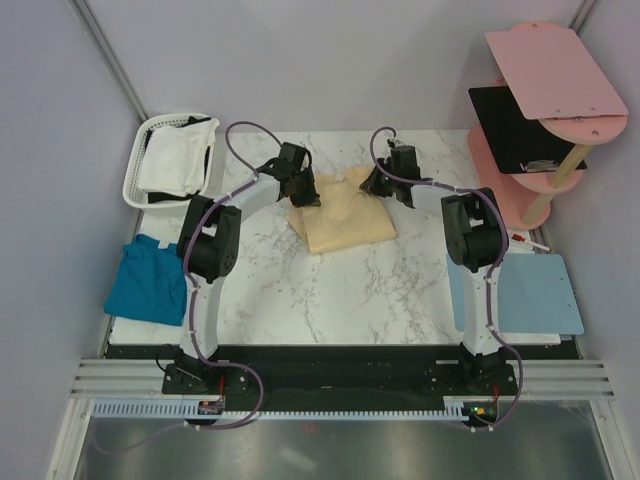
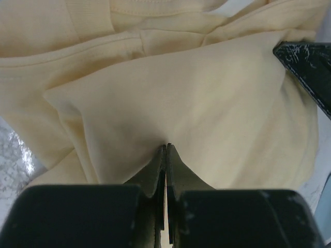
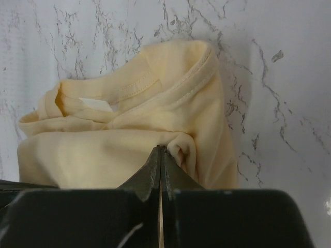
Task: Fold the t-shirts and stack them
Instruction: Fold the tshirt
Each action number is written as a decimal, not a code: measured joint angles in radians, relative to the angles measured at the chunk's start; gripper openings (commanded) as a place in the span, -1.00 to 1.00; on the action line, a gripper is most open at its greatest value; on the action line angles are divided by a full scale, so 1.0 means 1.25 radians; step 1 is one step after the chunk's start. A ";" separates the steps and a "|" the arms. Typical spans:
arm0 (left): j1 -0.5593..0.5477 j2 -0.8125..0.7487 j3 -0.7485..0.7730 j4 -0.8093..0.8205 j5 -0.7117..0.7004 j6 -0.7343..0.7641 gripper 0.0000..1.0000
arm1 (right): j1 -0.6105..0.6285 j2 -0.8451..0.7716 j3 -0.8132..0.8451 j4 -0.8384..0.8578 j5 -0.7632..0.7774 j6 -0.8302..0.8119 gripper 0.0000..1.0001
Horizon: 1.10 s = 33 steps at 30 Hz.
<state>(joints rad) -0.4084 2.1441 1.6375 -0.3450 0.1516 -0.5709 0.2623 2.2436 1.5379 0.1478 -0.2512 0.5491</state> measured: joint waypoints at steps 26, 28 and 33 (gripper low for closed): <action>0.031 -0.300 -0.241 -0.075 -0.100 0.049 0.47 | -0.035 -0.354 -0.309 0.010 0.044 -0.034 0.83; 0.031 -0.385 -0.284 -0.081 -0.128 0.053 0.47 | -0.037 -0.434 -0.333 0.004 0.056 -0.045 0.89; 0.030 -0.482 -0.345 -0.174 -0.275 0.046 0.45 | -0.037 -0.565 -0.401 -0.005 0.074 -0.064 0.96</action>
<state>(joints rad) -0.3710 1.5414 1.2068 -0.5629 -0.1917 -0.5129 0.2157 1.5375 1.0363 0.1417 -0.1589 0.4690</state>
